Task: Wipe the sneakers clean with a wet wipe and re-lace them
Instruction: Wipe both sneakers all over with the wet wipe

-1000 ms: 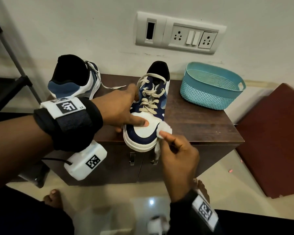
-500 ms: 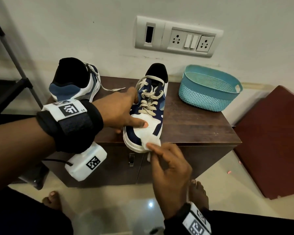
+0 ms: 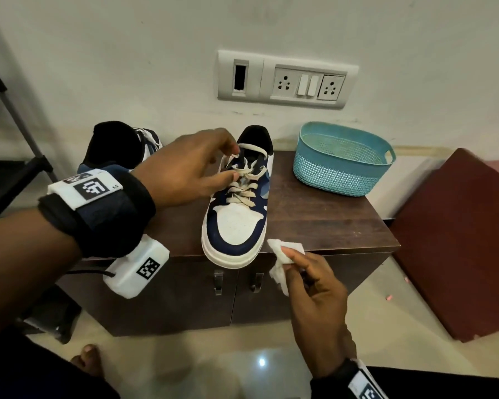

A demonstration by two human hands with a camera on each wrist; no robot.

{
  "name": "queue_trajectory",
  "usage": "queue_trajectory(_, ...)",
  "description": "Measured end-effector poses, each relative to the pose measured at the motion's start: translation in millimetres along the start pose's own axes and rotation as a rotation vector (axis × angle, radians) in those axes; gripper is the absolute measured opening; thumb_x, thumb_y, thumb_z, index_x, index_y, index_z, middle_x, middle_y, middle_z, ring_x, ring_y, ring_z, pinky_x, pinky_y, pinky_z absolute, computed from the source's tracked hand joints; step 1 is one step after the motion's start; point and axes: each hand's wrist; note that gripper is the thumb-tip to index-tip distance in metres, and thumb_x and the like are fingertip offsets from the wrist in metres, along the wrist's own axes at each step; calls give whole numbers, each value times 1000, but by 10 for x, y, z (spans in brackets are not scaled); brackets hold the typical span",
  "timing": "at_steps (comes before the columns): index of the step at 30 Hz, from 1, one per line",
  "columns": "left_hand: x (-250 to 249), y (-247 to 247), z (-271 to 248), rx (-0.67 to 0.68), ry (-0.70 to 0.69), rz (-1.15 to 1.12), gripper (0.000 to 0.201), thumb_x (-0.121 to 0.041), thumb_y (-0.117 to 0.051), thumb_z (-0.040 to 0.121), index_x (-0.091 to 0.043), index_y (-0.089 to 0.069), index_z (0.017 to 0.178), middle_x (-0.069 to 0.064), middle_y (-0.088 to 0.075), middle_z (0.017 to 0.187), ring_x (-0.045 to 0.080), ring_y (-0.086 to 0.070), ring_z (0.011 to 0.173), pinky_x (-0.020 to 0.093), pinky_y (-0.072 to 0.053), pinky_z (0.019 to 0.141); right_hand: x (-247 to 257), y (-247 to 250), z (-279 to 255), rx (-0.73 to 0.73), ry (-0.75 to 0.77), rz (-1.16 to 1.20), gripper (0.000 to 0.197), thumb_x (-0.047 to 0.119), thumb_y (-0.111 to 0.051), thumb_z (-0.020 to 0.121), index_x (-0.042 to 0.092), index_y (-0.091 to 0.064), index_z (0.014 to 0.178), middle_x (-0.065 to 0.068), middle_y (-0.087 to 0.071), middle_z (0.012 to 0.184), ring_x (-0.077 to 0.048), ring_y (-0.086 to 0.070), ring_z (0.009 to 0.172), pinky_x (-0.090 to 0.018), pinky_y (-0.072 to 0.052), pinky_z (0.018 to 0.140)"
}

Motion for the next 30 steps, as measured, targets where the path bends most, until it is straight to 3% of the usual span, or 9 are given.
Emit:
queue_trajectory(2,41,-34,55,34,-77,45,38,-41,-65,95,-25,-56,128,-11,-59,120,11,-54,109,24,-41,89,49,-51,40,-14,36,-17,35,-2,-66,93,26,-73,114,3,-70,115,-9,-69,107,-25,-58,90)
queue_trajectory(6,58,-114,153,175,-173,167,44,-45,-65,93,-23,-54,129,-2,-52,139,20,-46,125,33,-39,103,160,-228,58,23,135,-81,36,25,-81,84,27,-72,118,6,-64,116,-15,-68,108,-25,-56,88)
queue_trajectory(10,12,-106,208,220,-176,237,51,-55,-65,88,-23,-52,126,-2,-52,133,22,-48,118,43,-44,100,155,-395,-4,120,268,-276,55,32,-87,77,20,-67,128,5,-55,123,-9,-59,118,-16,-50,94)
queue_trajectory(15,-47,-121,240,213,-108,270,51,-54,-67,87,-23,-55,126,0,-47,131,21,-48,115,40,-47,95,113,-272,142,142,305,-329,51,23,-87,79,17,-69,127,5,-56,123,-4,-58,117,-17,-51,94)
queue_trajectory(19,-22,-144,250,164,-60,322,55,-56,-65,85,-22,-53,126,5,-49,120,26,-48,112,43,-46,92,20,-14,372,-5,231,-378,37,12,-85,80,21,-75,114,8,-63,109,1,-64,100,-9,-49,85)
queue_trajectory(23,91,-93,213,67,-36,428,71,-73,-51,79,-22,-53,128,6,-57,118,31,-47,111,47,-45,93,26,160,693,-95,80,-297,26,15,-79,86,26,-76,109,8,-66,106,-1,-67,94,-7,-47,80)
queue_trajectory(27,165,-64,172,41,-98,437,86,-87,-49,68,-30,-48,133,2,-48,140,30,-40,131,53,-40,105,269,145,1040,-12,113,-197,18,21,-76,89,19,-77,107,-1,-66,105,10,-63,90,-4,-45,76)
queue_trajectory(30,159,-114,195,120,-158,485,93,-89,-48,69,-28,-43,140,3,-35,157,30,-28,146,54,-28,116,354,72,1340,126,205,-358,11,30,-74,92,30,-79,101,-1,-69,103,0,-63,97,-7,-44,78)
Point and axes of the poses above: each hand's wrist, its own z-axis towards the middle knuckle, its own y-axis out of the back of the hand, x = y × z
